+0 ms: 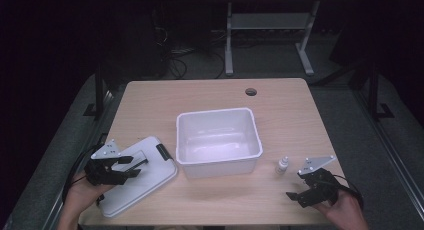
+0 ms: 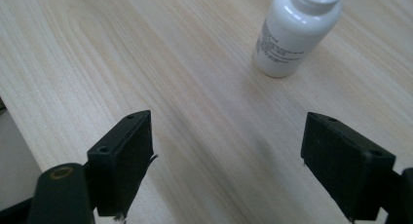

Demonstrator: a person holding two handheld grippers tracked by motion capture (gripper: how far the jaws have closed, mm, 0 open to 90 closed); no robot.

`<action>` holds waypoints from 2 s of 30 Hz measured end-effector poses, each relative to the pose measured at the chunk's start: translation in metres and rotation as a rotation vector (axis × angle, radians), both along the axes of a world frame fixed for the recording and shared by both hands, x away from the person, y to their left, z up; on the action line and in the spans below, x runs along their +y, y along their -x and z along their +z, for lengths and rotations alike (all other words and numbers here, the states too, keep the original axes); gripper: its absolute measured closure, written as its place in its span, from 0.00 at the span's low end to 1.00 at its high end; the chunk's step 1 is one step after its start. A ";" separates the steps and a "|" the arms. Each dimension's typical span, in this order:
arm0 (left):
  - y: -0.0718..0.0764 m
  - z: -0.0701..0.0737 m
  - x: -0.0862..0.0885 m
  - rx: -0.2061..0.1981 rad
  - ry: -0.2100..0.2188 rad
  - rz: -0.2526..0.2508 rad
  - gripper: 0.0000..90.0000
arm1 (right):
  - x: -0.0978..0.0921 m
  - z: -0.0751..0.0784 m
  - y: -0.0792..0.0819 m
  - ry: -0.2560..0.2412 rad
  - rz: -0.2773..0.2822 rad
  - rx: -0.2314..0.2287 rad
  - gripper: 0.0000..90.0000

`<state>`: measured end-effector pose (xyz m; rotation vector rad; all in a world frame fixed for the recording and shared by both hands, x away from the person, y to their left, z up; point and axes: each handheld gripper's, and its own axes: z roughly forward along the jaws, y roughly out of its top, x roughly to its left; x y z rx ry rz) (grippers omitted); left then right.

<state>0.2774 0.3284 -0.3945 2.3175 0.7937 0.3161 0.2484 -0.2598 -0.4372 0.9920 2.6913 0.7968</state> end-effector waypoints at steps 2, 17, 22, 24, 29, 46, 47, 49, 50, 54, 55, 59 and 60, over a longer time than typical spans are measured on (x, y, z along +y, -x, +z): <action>0.001 0.000 0.001 -0.009 0.015 -0.005 0.46 | -0.001 0.002 -0.002 0.011 0.007 0.000 0.21; 0.003 -0.002 0.010 -0.004 0.033 0.018 0.41 | 0.005 0.023 -0.027 0.126 0.078 0.048 0.23; 0.005 -0.004 0.013 0.005 0.033 0.033 0.40 | 0.010 0.030 -0.039 0.165 0.118 0.061 0.26; 0.006 -0.004 0.013 0.006 0.026 0.037 0.40 | 0.012 0.033 -0.045 0.184 0.132 0.066 0.26; 0.007 -0.004 0.014 0.001 0.011 0.050 0.39 | 0.014 0.039 -0.056 0.212 0.158 0.086 0.27; 0.006 -0.006 0.019 0.013 0.008 0.072 0.38 | 0.038 0.045 -0.083 0.291 0.246 0.148 0.30; 0.006 -0.007 0.019 0.016 0.005 0.072 0.38 | 0.039 0.045 -0.084 0.295 0.250 0.149 0.31; 0.006 -0.008 0.019 0.023 0.010 0.076 0.38 | 0.042 0.045 -0.086 0.305 0.258 0.153 0.33; 0.006 -0.008 0.019 0.023 0.010 0.076 0.38 | 0.044 0.045 -0.088 0.310 0.267 0.153 0.34; 0.006 -0.006 0.017 0.024 0.017 0.060 0.38 | 0.048 0.040 -0.092 0.323 0.286 0.170 0.41; 0.007 -0.006 0.017 0.021 0.016 0.060 0.38 | 0.049 0.040 -0.093 0.327 0.290 0.167 0.42; 0.007 -0.005 0.017 0.022 0.008 0.061 0.38 | 0.052 0.038 -0.094 0.333 0.300 0.172 0.48; 0.007 -0.005 0.017 0.022 0.009 0.061 0.38 | 0.052 0.038 -0.095 0.334 0.301 0.177 0.49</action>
